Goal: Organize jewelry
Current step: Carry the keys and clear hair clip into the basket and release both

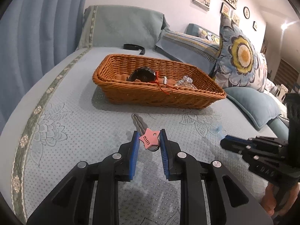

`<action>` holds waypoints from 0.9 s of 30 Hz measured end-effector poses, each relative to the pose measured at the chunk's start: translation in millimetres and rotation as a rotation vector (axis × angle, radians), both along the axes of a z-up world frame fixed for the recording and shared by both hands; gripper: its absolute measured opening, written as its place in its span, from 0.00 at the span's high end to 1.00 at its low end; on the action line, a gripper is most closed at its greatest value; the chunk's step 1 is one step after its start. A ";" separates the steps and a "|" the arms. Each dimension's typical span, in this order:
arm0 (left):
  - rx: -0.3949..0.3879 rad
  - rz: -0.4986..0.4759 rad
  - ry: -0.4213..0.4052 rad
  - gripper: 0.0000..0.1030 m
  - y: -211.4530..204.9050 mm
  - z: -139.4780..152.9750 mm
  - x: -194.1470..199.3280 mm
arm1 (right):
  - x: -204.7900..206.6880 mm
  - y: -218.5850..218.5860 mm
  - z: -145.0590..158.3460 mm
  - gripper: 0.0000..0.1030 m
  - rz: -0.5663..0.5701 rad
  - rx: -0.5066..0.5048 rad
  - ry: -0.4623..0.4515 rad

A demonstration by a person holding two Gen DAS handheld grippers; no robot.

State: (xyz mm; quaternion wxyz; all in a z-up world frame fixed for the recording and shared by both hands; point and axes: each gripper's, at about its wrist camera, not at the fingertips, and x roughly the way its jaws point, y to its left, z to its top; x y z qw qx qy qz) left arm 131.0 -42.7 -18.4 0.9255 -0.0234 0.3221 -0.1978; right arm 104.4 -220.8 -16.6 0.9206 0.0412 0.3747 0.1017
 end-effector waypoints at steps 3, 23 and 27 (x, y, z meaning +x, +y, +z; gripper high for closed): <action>-0.002 -0.001 -0.014 0.80 -0.8 2.5 -2.8 | -4.1 -4.9 8.6 0.92 -0.011 0.022 -0.039; -0.001 -0.115 -0.179 0.80 -64.5 91.1 82.0 | 125.0 -49.1 101.9 0.92 -0.067 0.136 -0.141; 0.014 -0.109 -0.134 0.80 -77.0 76.6 110.0 | 163.5 -50.7 81.3 0.92 -0.086 0.113 -0.070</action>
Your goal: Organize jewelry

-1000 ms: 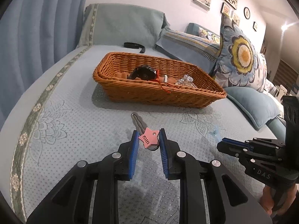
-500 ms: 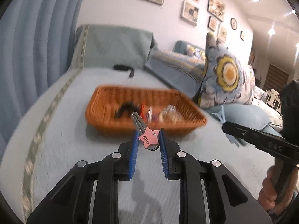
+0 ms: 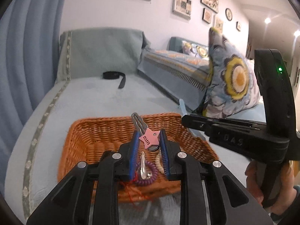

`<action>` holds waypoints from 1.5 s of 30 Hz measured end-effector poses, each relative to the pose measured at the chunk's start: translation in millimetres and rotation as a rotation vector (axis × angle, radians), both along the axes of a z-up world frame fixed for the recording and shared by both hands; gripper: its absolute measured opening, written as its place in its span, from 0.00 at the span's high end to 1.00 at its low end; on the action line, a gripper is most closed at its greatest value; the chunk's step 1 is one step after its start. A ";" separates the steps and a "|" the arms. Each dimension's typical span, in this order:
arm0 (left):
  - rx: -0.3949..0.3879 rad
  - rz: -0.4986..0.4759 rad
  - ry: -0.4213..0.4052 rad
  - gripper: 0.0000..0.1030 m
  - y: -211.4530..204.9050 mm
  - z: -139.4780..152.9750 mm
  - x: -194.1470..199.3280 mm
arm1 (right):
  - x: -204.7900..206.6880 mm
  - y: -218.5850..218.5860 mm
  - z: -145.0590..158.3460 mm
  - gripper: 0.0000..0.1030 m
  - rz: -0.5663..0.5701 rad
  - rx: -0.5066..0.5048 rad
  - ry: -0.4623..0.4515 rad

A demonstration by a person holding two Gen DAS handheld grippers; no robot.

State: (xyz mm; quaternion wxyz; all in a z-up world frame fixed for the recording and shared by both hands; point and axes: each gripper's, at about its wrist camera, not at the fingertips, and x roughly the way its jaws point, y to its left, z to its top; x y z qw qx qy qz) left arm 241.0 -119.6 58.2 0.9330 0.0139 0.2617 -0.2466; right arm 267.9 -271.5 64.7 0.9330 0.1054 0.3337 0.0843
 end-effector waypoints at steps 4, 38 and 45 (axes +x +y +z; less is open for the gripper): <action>-0.020 0.006 0.057 0.80 -4.4 -16.9 17.5 | 24.2 -1.6 -19.1 0.92 0.014 0.010 0.066; -0.049 0.245 -0.111 0.19 104.2 -14.8 -189.4 | -205.2 34.8 -8.0 0.15 -0.056 -0.070 -0.172; -0.003 0.368 -0.197 0.14 109.5 -34.9 -220.1 | -253.8 64.1 -29.5 0.08 -0.100 -0.256 -0.304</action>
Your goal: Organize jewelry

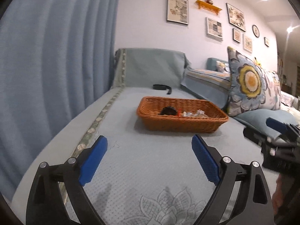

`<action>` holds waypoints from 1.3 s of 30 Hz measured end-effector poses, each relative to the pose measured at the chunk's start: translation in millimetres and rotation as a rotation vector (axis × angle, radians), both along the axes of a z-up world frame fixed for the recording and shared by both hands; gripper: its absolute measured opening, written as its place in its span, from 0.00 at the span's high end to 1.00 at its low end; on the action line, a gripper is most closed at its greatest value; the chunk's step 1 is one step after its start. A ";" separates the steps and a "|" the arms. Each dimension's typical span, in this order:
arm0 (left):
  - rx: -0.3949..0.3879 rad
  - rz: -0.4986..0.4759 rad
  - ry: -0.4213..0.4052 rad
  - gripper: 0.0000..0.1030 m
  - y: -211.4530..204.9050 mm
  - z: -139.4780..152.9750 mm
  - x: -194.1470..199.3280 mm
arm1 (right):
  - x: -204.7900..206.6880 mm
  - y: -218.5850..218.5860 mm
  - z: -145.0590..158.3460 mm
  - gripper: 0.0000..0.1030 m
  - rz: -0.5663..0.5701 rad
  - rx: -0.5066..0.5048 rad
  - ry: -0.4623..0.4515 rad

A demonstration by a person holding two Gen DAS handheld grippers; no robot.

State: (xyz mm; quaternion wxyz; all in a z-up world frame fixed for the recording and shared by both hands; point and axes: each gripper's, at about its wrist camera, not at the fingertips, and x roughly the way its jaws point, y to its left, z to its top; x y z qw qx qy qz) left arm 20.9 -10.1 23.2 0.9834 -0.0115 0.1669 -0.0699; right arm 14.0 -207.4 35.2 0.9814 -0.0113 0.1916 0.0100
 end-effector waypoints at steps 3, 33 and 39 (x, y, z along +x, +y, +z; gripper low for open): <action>-0.019 0.048 -0.014 0.14 6.4 -7.4 1.1 | -1.4 3.1 -17.5 0.08 -0.032 -0.044 -0.016; 0.085 0.115 -0.015 0.08 -9.8 -14.1 3.3 | -1.6 -3.1 -25.2 0.08 -0.053 0.017 -0.038; 0.096 0.111 -0.016 0.08 -13.2 -14.1 2.7 | -1.0 -4.2 -25.4 0.08 -0.056 0.022 -0.033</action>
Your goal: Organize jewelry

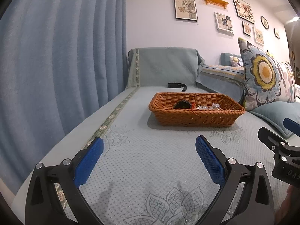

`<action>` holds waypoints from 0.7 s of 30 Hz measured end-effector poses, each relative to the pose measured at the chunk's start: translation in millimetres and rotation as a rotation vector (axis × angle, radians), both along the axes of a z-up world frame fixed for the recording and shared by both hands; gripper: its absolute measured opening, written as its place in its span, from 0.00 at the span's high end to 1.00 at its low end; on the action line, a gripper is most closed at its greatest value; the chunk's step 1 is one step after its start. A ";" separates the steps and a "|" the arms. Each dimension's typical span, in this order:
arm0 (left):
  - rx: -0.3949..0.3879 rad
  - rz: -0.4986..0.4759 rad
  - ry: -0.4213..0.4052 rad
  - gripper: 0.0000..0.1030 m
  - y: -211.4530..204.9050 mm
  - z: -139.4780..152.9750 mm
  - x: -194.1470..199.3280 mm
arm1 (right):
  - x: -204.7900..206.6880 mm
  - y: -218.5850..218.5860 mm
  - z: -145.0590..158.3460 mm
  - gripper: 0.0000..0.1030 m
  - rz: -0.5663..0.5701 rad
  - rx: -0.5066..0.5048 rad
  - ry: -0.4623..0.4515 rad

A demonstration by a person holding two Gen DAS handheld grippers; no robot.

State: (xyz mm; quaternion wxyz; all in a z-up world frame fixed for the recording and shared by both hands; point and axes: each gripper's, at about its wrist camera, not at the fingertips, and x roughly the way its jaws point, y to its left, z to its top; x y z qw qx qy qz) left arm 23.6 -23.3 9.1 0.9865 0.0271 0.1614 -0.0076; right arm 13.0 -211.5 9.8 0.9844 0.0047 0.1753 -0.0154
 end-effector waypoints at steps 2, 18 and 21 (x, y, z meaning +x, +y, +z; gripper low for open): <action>-0.001 -0.001 0.002 0.08 -0.2 0.1 0.3 | 0.0 0.0 -0.1 0.08 0.001 0.002 0.000; 0.002 -0.001 0.003 0.08 -1.0 0.6 0.3 | 1.4 4.9 -2.4 0.08 0.008 -0.017 0.015; 0.002 -0.001 0.004 0.08 -1.6 0.3 1.1 | 1.7 5.8 -2.8 0.08 0.009 -0.021 0.018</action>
